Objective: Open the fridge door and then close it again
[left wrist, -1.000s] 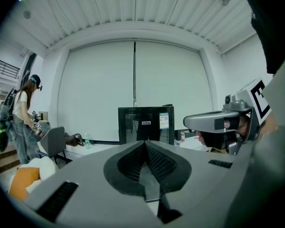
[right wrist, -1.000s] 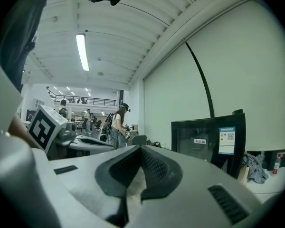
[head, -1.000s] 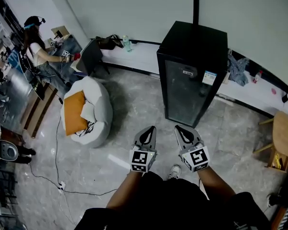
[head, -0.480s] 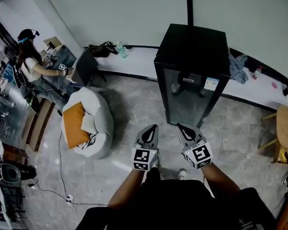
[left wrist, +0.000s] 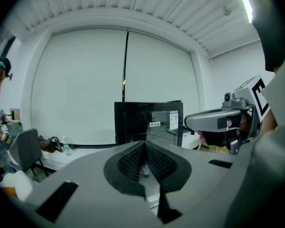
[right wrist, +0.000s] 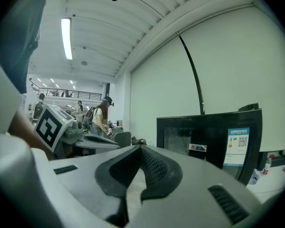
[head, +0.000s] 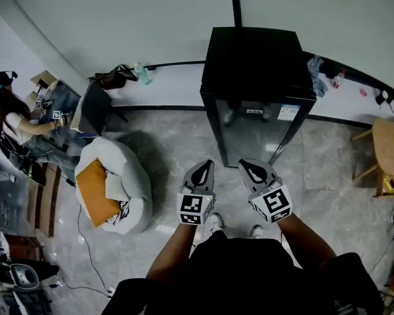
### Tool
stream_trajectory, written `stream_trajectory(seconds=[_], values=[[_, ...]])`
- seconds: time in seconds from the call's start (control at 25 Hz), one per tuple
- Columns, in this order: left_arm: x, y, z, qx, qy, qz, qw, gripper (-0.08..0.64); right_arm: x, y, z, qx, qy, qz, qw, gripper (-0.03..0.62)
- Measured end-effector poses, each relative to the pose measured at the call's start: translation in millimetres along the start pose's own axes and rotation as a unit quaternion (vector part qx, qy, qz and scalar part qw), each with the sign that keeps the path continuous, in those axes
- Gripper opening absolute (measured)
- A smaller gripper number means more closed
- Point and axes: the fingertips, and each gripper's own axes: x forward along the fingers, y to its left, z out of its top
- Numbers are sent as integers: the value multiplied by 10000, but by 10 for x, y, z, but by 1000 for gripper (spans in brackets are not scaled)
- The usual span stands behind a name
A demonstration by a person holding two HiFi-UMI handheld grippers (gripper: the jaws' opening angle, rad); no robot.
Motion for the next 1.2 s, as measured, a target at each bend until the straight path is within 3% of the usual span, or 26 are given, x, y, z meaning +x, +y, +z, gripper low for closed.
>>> stream_trajectory(seconds=[0.32,0.64,1.2], values=[[337,241,10,194,177,-645,9976,21,269,-193,-43,282,149,-696,9971,9],[640,566,-103,326,349,-994,9939,21,536,-226,-195,520,249,-1216,9909,9],[1204,915,-244,282,471,-976,9937,23,792,-359,-253,605,341,-1630,9842,9]])
